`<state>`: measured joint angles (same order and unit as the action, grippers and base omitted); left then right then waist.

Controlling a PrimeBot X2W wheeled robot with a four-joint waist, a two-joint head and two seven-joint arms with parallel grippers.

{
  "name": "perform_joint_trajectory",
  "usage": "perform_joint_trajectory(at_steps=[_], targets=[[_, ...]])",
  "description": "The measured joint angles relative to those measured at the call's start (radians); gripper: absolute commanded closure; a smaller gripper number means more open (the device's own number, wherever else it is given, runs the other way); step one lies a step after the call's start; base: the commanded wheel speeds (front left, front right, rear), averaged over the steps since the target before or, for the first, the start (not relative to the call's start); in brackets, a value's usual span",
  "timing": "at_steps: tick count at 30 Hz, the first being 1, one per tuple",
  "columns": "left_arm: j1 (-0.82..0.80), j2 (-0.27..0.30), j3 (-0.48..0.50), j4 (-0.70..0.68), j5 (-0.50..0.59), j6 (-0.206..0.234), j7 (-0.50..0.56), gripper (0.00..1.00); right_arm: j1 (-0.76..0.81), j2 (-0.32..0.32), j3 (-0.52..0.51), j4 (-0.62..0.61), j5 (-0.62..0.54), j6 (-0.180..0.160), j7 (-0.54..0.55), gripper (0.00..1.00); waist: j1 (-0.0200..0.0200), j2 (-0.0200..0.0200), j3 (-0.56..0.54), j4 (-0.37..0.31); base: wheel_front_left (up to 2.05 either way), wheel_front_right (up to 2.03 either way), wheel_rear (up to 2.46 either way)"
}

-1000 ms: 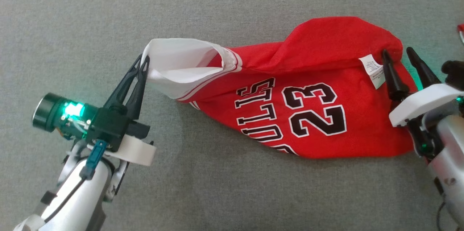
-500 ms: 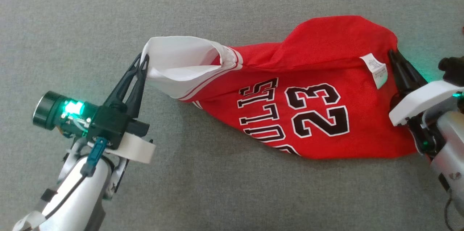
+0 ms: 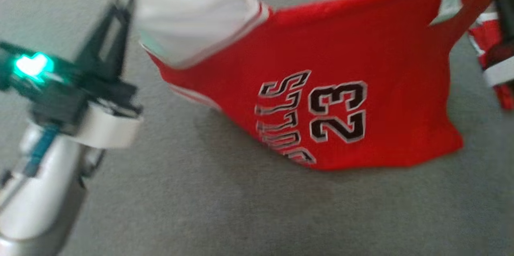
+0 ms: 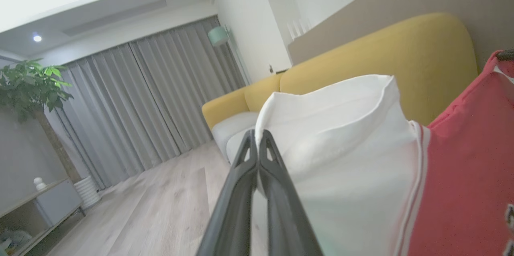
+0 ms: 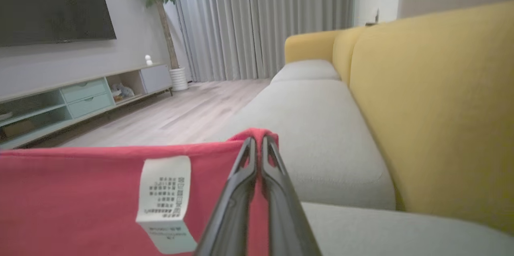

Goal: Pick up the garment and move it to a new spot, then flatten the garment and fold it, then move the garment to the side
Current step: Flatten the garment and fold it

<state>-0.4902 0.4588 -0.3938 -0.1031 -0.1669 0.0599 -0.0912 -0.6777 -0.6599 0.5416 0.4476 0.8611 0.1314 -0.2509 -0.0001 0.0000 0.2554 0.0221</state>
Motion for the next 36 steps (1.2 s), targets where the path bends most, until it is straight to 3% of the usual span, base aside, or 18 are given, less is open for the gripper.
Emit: perform_joint_trajectory(at_steps=[11, 19, 24, 28, 36], targets=[[-0.217, 0.109, 0.113, -0.148, -0.086, -0.089, 0.068, 1.00, -0.047, -0.102, -0.176, -0.296, -0.081, 0.000, -0.003, 1.00, 0.0001, 0.0000, -0.056, -0.106, 0.00, 0.00, 0.00], [-0.407, 0.151, 0.151, -0.208, -0.106, -0.123, 0.118, 1.00, -0.115, -0.108, -0.322, -0.428, -0.178, 0.000, 0.095, 1.00, 0.0000, 0.0000, -0.122, -0.131, 0.00, 0.00, 0.00], [-0.521, 0.145, 0.135, -0.127, -0.133, -0.136, 0.158, 1.00, -0.203, -0.030, -0.322, -0.377, -0.246, 0.000, 0.180, 1.00, -0.0002, 0.0000, -0.135, -0.121, 0.00, 0.00, 0.00], [-0.577, 0.129, 0.088, 0.037, -0.146, -0.159, 0.177, 1.00, -0.273, 0.053, -0.283, -0.254, -0.260, 0.000, 0.211, 1.00, 0.0002, 0.0000, -0.102, -0.111, 0.00, 0.00, 0.00], [-0.834, 0.073, -0.079, 0.305, -0.083, -0.185, 0.089, 1.00, -0.455, 0.089, -0.251, -0.037, -0.341, 0.000, 0.123, 1.00, 0.0004, 0.0000, 0.033, -0.071, 0.00, 0.00, 0.00]])
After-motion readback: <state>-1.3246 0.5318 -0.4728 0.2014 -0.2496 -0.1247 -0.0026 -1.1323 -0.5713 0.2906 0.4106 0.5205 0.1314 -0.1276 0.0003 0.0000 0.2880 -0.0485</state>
